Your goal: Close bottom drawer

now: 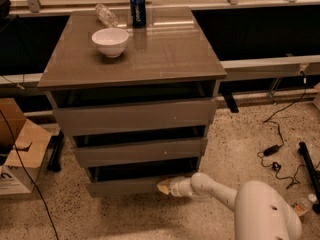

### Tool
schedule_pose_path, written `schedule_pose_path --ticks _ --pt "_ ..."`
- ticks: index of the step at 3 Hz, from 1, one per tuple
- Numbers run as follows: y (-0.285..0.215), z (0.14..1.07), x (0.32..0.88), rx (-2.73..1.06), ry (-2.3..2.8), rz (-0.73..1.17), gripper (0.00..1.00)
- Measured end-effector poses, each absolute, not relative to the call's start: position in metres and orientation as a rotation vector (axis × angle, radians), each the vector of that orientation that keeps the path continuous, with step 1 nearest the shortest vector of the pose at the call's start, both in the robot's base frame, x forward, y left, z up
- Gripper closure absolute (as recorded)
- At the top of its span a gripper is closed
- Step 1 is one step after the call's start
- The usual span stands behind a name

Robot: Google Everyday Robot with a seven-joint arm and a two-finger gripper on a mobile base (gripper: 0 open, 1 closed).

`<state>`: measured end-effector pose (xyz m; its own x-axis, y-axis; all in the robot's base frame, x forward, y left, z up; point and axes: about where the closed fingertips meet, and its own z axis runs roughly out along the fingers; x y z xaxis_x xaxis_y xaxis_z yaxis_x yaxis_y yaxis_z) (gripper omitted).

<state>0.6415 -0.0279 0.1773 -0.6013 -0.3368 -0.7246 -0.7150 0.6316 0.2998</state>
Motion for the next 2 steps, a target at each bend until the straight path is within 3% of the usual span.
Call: schedule_pose_path --ticks 1,2 --pt "-0.0251 0.1888 0.6635 -0.823 2.168 0.732 0.52" --pt "-0.0241 0.1973 0.6733 -0.819 2.134 0.709 0.21"
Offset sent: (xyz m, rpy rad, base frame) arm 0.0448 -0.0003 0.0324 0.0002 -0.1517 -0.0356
